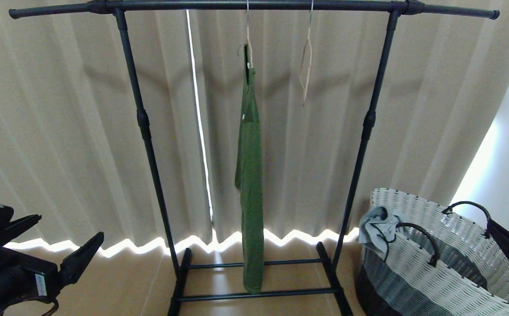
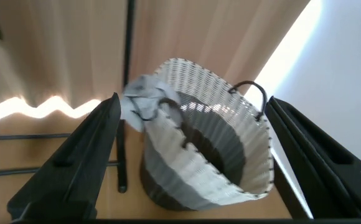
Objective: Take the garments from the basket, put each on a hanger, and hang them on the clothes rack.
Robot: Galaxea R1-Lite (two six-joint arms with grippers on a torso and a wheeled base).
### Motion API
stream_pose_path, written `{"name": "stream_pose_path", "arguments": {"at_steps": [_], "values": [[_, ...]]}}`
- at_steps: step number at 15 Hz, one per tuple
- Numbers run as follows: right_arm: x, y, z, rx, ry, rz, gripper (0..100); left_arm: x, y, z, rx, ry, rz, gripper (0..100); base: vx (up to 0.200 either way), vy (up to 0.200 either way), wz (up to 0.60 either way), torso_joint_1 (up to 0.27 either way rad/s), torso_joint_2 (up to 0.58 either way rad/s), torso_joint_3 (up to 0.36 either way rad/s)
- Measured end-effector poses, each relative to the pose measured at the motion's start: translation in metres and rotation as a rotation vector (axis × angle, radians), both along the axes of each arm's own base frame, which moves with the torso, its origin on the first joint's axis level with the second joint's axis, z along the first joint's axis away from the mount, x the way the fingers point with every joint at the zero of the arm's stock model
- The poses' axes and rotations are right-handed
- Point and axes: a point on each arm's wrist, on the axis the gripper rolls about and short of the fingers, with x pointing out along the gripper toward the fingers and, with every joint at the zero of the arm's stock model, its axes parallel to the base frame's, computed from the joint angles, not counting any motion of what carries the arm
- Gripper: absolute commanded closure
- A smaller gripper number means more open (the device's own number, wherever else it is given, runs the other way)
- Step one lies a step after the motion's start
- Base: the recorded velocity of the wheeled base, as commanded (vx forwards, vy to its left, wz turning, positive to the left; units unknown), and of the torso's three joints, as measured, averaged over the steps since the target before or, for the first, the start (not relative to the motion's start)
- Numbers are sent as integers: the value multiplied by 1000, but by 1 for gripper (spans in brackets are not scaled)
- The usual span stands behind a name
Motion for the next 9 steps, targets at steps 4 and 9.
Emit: {"name": "stream_pose_path", "arguments": {"at_steps": [4,9], "values": [[0,0,0,0,-2,0,0,0,0,0,0,1,0,0,0,-200,0,5,2,5],[0,0,0,0,-3,0,0,0,0,0,0,1,1,0,0,0,0,0,0,0]]}}
